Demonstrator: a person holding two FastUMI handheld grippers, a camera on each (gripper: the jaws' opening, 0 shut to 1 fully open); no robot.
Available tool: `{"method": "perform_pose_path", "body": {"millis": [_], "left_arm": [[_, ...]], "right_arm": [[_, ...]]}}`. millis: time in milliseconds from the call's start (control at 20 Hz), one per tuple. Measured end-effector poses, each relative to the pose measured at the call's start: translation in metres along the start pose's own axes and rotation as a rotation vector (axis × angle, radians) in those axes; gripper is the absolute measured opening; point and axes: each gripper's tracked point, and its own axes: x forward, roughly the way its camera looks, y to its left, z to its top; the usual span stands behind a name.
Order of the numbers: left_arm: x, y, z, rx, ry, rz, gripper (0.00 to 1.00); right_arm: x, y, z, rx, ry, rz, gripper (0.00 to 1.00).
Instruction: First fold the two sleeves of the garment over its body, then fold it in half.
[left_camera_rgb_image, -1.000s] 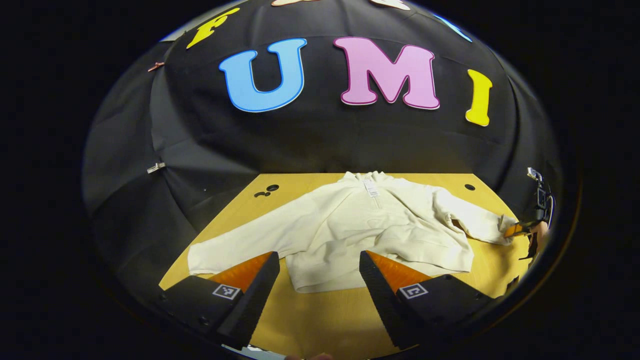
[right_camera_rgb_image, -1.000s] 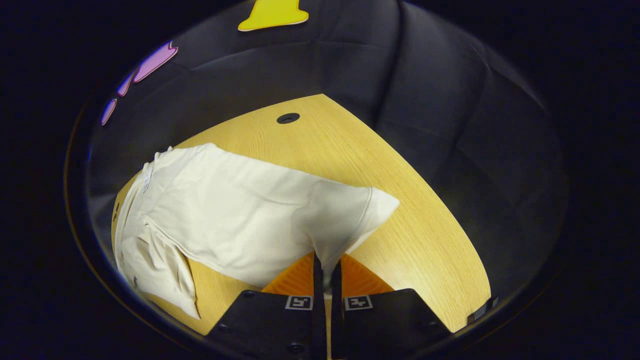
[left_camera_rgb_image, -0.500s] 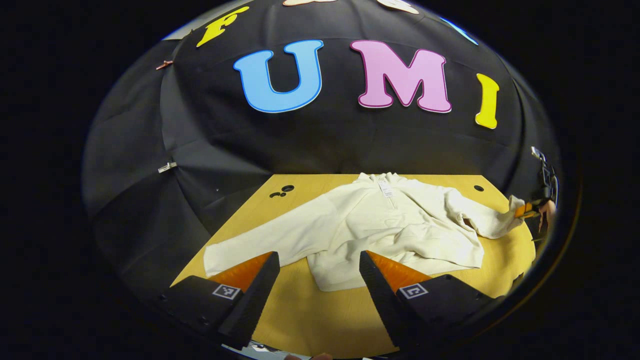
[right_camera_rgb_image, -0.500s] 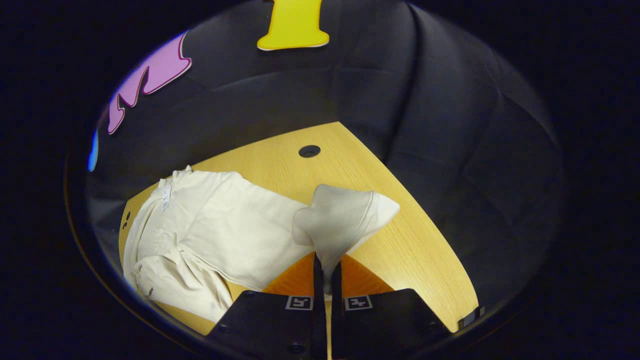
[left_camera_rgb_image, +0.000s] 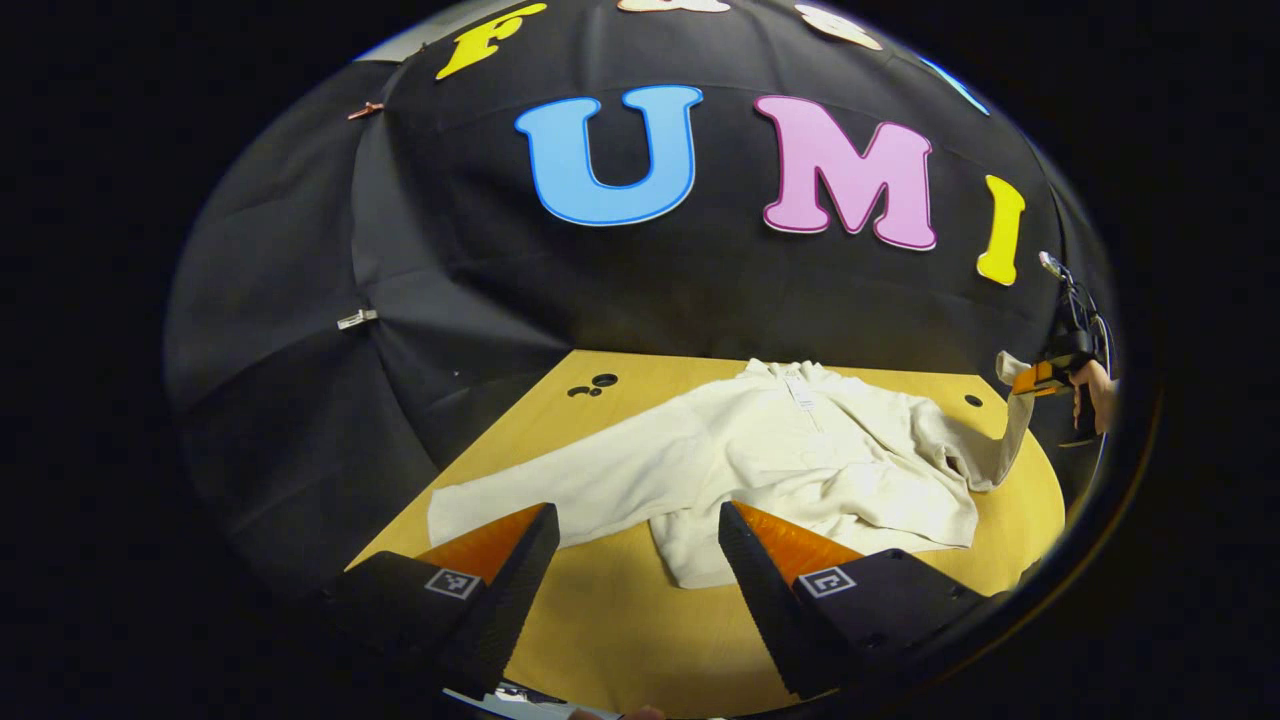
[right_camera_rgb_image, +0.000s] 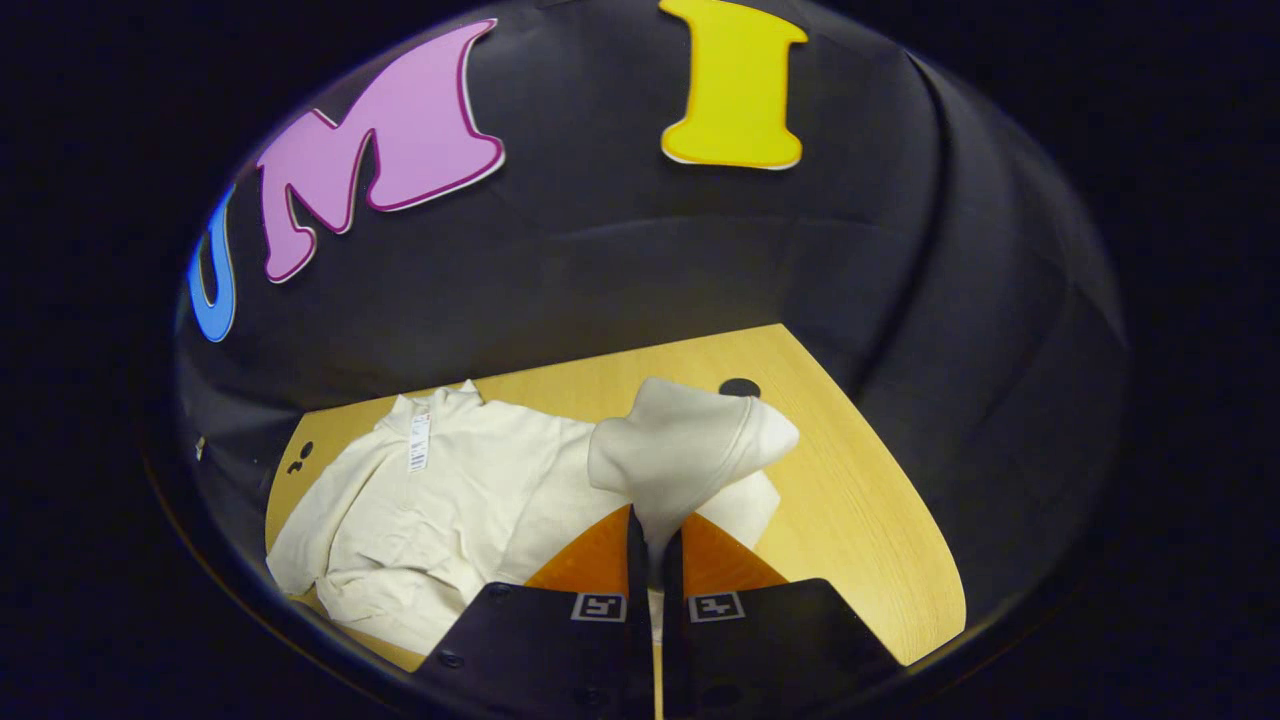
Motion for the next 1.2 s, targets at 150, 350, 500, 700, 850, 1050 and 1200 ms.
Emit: {"method": "perform_pose_path", "body": {"millis": [150, 350, 500, 700, 850, 1050, 1200], "left_arm": [[0.002, 0.014, 0.002, -0.036, -0.007, 0.02, 0.99], [0.003, 0.035, -0.004, -0.063, 0.001, 0.053, 0.99], [0.003, 0.049, -0.009, -0.09, 0.01, 0.081, 0.99], [0.005, 0.066, -0.014, -0.121, 0.018, 0.117, 0.99], [0.008, 0.08, -0.015, -0.135, 0.021, 0.148, 0.99], [0.009, 0.097, -0.018, -0.151, 0.029, 0.187, 0.99], [0.01, 0.11, -0.024, -0.165, 0.038, 0.22, 0.99]], "right_arm": [[0.003, 0.043, 0.016, -0.023, -0.018, 0.05, 0.08], [0.01, 0.098, 0.032, -0.078, -0.027, 0.117, 0.07], [0.014, 0.15, 0.043, -0.12, -0.039, 0.179, 0.07], [0.02, 0.22, 0.052, -0.179, -0.047, 0.262, 0.08], [0.024, 0.272, 0.052, -0.213, -0.049, 0.324, 0.07], [0.034, 0.337, 0.034, -0.26, -0.021, 0.393, 0.08], [0.036, 0.387, 0.01, -0.273, 0.02, 0.45, 0.07]]}}
